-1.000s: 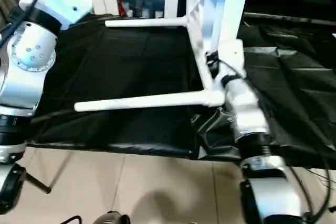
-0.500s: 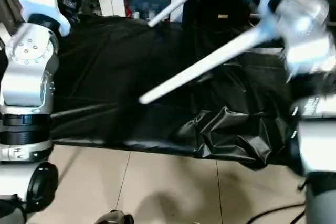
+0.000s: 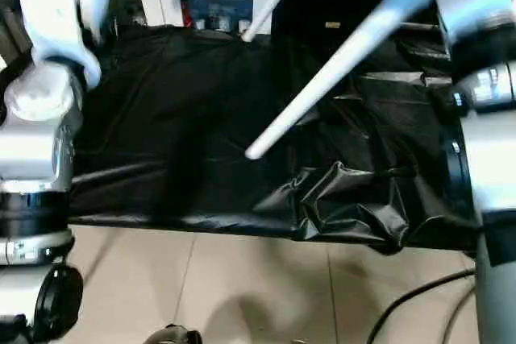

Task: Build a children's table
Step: Flip table

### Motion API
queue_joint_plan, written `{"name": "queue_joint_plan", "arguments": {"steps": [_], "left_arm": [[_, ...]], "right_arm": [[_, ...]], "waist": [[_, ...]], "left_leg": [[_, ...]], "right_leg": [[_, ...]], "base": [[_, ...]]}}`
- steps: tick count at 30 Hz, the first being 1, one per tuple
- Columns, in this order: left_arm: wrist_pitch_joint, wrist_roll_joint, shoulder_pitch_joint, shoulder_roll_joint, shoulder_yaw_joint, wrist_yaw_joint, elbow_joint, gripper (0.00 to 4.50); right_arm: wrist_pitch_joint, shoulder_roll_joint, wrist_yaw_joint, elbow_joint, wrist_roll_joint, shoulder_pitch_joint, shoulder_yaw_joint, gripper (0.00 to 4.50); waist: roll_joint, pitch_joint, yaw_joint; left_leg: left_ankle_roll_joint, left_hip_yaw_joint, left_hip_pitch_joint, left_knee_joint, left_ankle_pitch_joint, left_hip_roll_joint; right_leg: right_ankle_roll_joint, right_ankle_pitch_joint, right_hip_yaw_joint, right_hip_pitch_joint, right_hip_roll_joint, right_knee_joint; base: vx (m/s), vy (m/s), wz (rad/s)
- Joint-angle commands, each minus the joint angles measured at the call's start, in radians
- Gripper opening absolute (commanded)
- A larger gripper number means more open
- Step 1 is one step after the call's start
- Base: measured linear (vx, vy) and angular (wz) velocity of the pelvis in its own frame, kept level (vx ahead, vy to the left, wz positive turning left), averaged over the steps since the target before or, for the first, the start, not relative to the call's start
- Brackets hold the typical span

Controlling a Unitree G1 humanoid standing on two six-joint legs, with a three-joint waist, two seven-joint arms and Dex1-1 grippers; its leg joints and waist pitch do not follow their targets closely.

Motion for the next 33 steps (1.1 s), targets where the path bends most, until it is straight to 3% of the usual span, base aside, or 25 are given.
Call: {"name": "queue_joint_plan", "arguments": {"steps": [1, 3, 4, 5, 6, 7, 8, 9, 12, 15, 17, 19, 20, 22, 23, 24, 25, 30, 33], "left_arm": [[0.033, -0.02, 0.015, -0.003, -0.009, -0.008, 0.035, 1.92], [0.037, -0.023, 0.017, -0.004, -0.011, -0.003, 0.028, 1.83], [0.04, -0.024, 0.019, -0.005, -0.011, -0.001, 0.022, 1.78], [0.04, -0.022, 0.021, -0.002, -0.015, 0.001, 0.017, 1.75], [0.04, -0.022, 0.021, -0.002, -0.015, 0.001, 0.017, 1.75], [0.043, -0.02, 0.026, 0.001, -0.018, 0.002, 0.008, 1.74], [0.045, -0.02, 0.028, 0.004, -0.02, 0.001, 0.003, 1.7], [0.048, -0.022, 0.031, 0.007, -0.02, 0.0, 0.001, 1.67], [0.052, -0.024, 0.033, 0.009, -0.021, -0.001, -0.001, 1.63], [0.051, -0.023, 0.035, 0.014, -0.025, -0.001, 0.001, 1.6], [0.049, -0.023, 0.035, 0.016, -0.026, -0.002, 0.004, 1.59], [0.046, -0.023, 0.035, 0.021, -0.03, -0.003, 0.012, 1.58], [0.046, -0.023, 0.035, 0.022, -0.031, -0.003, 0.013, 1.58], [0.042, -0.026, 0.038, 0.03, -0.035, -0.006, 0.022, 1.58], [0.041, -0.027, 0.039, 0.032, -0.036, -0.007, 0.023, 1.58], [0.04, -0.027, 0.038, 0.034, -0.039, -0.01, 0.028, 1.58], [0.039, -0.026, 0.038, 0.036, -0.04, -0.012, 0.031, 1.57], [0.026, -0.024, 0.044, 0.046, -0.042, -0.015, 0.049, 1.57], [0.021, -0.027, 0.049, 0.049, -0.044, -0.017, 0.054, 1.57]], "right_arm": [[-0.089, 0.023, 0.037, 0.031, -0.025, -0.024, 0.036, 1.95], [-0.099, 0.037, 0.046, 0.066, -0.04, -0.059, 0.048, 1.95], [-0.107, 0.039, 0.042, 0.077, -0.047, -0.068, 0.052, 2.51], [-0.118, 0.044, 0.042, 0.094, -0.048, -0.08, 0.051, 2.64], [-0.118, 0.044, 0.042, 0.094, -0.048, -0.08, 0.051, 2.64], [-0.135, 0.049, 0.031, 0.111, -0.05, -0.093, 0.051, 2.64], [-0.149, 0.054, 0.022, 0.123, -0.048, -0.1, 0.046, 2.8], [-0.164, 0.057, 0.003, 0.128, -0.044, -0.105, 0.039, 2.94], [-0.179, 0.059, -0.017, 0.133, -0.038, -0.108, 0.032, 3.11], [-0.229, 0.063, -0.044, 0.13, 0.001, -0.107, -0.012, 3.42], [-0.247, 0.067, -0.048, 0.129, 0.021, -0.105, -0.033, 3.49], [-0.311, 0.071, -0.063, 0.121, 0.063, -0.097, -0.072, 3.75], [-0.319, 0.072, -0.065, 0.12, 0.068, -0.096, -0.077, 3.84], [-0.422, 0.088, -0.052, 0.094, 0.144, -0.07, -0.134, 3.93], [-0.437, 0.091, -0.047, 0.09, 0.156, -0.065, -0.141, 4.02], [-0.466, 0.095, -0.05, 0.082, 0.172, -0.056, -0.152, 4.12], [-0.486, 0.098, -0.056, 0.075, 0.178, -0.049, -0.155, 4.21], [-0.562, 0.119, -0.051, 0.041, 0.225, -0.023, -0.186, 4.5], [-0.58, 0.145, -0.002, 0.015, 0.282, -0.001, -0.214, 4.5]], "waist": [[-0.001, -0.065, -0.013], [0.001, -0.066, -0.012], [-0.011, -0.065, -0.013], [-0.004, -0.068, -0.008], [-0.004, -0.07, -0.009], [-0.012, -0.071, -0.008], [-0.013, -0.07, -0.009], [-0.013, -0.071, -0.01], [-0.011, -0.075, -0.007], [-0.007, -0.081, -0.002], [-0.002, -0.08, -0.003], [0.001, -0.078, -0.003], [0.0, -0.077, -0.004], [-0.001, -0.076, -0.006], [-0.002, -0.077, -0.005], [0.005, -0.078, -0.004], [0.001, -0.079, -0.006], [0.003, -0.081, -0.003], [0.001, -0.086, -0.001]], "left_leg": [[-0.044, -0.041, 0.047, -0.074, -0.457, 0.058], [-0.046, -0.041, 0.047, -0.075, -0.463, 0.058], [-0.041, -0.038, 0.045, -0.075, -0.455, 0.058], [-0.039, -0.039, 0.045, -0.074, -0.429, 0.059], [-0.036, -0.038, 0.044, -0.072, -0.413, 0.059], [-0.024, -0.035, 0.039, -0.07, -0.376, 0.059], [-0.017, -0.035, 0.033, -0.069, -0.359, 0.058], [-0.004, -0.036, 0.027, -0.069, -0.327, 0.056], [0.016, -0.032, 0.03, -0.061, -0.26, 0.057], [0.043, -0.03, 0.029, -0.05, -0.178, 0.059], [0.051, -0.03, 0.026, -0.047, -0.167, 0.06], [0.041, -0.032, 0.028, -0.049, -0.203, 0.061], [0.035, -0.031, 0.029, -0.051, -0.222, 0.062], [0.018, -0.032, 0.029, -0.053, -0.255, 0.061], [0.019, -0.031, 0.029, -0.052, -0.256, 0.06], [0.019, -0.033, 0.029, -0.052, -0.251, 0.059], [0.024, -0.032, 0.03, -0.05, -0.241, 0.06], [0.049, -0.03, 0.026, -0.046, -0.187, 0.058], [0.086, -0.029, 0.025, -0.04, -0.134, 0.059]], "right_leg": [[-0.209, -0.269, 0.031, 0.003, -0.04, -0.085], [-0.217, -0.241, 0.031, 0.003, -0.039, -0.082], [-0.216, -0.233, 0.032, 0.004, -0.038, -0.084], [-0.222, -0.199, 0.033, 0.006, -0.04, -0.079], [-0.227, -0.176, 0.033, 0.006, -0.04, -0.076], [-0.232, -0.129, 0.033, 0.01, -0.04, -0.074], [-0.233, -0.114, 0.032, 0.013, -0.041, -0.07], [-0.232, -0.095, 0.031, 0.019, -0.041, -0.066], [-0.257, -0.016, 0.031, 0.02, -0.039, -0.058], [-0.286, 0.1, 0.028, 0.021, -0.036, -0.044], [-0.292, 0.121, 0.025, 0.021, -0.033, -0.041], [-0.291, 0.09, 0.023, 0.02, -0.034, -0.042], [-0.286, 0.076, 0.024, 0.02, -0.035, -0.044], [-0.276, 0.058, 0.025, 0.021, -0.038, -0.046], [-0.272, 0.063, 0.026, 0.022, -0.04, -0.046], [-0.272, 0.069, 0.025, 0.022, -0.04, -0.044], [-0.276, 0.08, 0.025, 0.023, -0.038, -0.044], [-0.288, 0.114, 0.023, 0.027, -0.039, -0.04], [-0.306, 0.165, 0.022, 0.03, -0.039, -0.034]], "base": [[0.0, 0.0, 0.0], [0.0, 0.0, 0.0], [0.0, 0.0, 0.0], [0.0, 0.0, 0.0], [0.0, 0.0, 0.0], [0.0, 0.0, 0.0], [0.0, 0.0, 0.0], [0.0, 0.0, 0.0], [0.0, 0.0, 0.0], [0.0, 0.0, 0.0], [0.0, 0.0, 0.0], [0.0, 0.0, 0.0], [0.0, 0.0, 0.0], [0.0, 0.0, 0.0], [0.0, 0.0, 0.0], [0.0, 0.0, 0.0], [0.0, 0.0, 0.0], [0.0, 0.0, 0.0], [0.0, 0.0, 0.0]]}}
